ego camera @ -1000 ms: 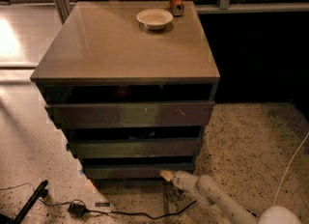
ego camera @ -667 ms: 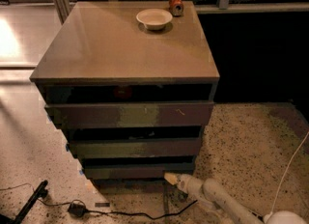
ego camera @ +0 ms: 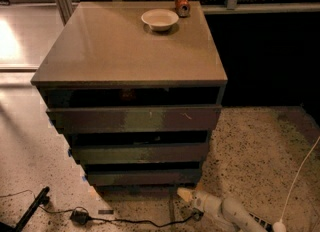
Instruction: Close bottom drawer
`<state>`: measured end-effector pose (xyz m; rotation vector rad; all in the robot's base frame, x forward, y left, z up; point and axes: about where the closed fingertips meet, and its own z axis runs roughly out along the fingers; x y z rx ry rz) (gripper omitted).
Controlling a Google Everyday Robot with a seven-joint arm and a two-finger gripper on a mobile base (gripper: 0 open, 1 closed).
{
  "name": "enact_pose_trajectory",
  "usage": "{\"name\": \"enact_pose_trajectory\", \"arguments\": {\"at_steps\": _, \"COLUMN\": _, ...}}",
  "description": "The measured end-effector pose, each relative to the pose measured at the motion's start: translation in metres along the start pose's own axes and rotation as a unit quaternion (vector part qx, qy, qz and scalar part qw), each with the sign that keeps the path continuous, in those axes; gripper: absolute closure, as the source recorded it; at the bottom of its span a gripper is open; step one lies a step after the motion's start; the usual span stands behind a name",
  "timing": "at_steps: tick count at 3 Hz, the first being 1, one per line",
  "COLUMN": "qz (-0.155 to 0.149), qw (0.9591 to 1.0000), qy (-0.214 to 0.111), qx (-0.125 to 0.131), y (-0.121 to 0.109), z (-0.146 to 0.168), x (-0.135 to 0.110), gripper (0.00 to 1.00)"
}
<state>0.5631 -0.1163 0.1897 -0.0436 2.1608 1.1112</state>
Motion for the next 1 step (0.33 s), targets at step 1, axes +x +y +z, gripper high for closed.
{"name": "enact_pose_trajectory", "arguments": {"at_steps": 1, "qz": 0.001, "qw": 1.0, "qy": -0.001, "qx": 0.001, "y": -0.0007, "z": -0.0013, "x": 0.0, "gripper": 0.74}}
